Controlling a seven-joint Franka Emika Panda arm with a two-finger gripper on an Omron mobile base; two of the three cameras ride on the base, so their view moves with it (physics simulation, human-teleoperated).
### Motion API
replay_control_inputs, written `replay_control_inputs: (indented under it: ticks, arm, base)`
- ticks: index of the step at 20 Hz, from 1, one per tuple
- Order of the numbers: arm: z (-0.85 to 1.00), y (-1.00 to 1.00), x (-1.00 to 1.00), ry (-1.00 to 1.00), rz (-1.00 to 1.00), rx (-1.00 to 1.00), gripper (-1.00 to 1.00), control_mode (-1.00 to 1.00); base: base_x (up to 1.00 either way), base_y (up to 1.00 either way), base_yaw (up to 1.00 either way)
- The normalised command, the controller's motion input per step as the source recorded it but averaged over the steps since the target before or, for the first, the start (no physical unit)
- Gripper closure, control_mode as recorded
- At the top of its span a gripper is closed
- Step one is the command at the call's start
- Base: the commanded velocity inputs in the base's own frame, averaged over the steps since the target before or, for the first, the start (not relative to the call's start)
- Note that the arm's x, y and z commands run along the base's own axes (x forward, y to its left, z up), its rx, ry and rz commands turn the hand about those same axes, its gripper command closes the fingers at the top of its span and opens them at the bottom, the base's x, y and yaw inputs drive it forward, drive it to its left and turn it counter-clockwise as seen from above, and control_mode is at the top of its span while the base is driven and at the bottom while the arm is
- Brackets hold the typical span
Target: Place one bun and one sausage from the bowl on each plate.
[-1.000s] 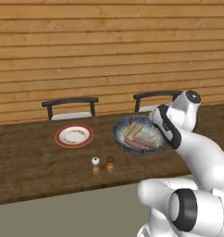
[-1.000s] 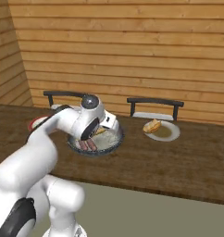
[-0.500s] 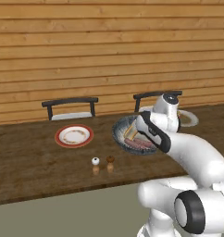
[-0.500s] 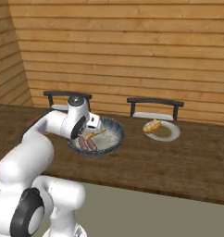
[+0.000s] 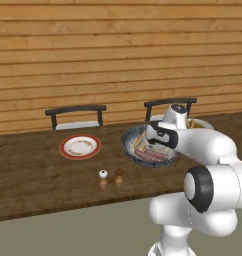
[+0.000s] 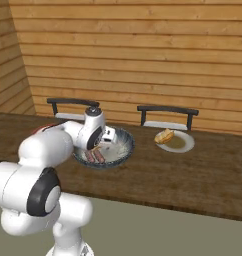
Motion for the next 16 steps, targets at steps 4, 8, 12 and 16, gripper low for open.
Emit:
replay_control_inputs:
  ticks: [4,8,12,16]
  arm:
    - [-0.44,-0.08,-0.09,0.07,0.06,-0.01,-1.0,-1.0]
    - [-0.21,0.16,-0.41,0.05,0.11,0.0,-1.0,-1.0]
    - [-0.22,0.02,0.08,0.02,0.07,0.0,-1.0,-1.0]
    - [-0.19,0.0,0.48,0.0,0.03,0.0,-1.0,-1.0]
  base:
    - [0.0,0.0,0.0]
    - [0.0,0.0,0.0]
    - [0.0,0.0,0.0]
    - [0.0,0.0,0.0]
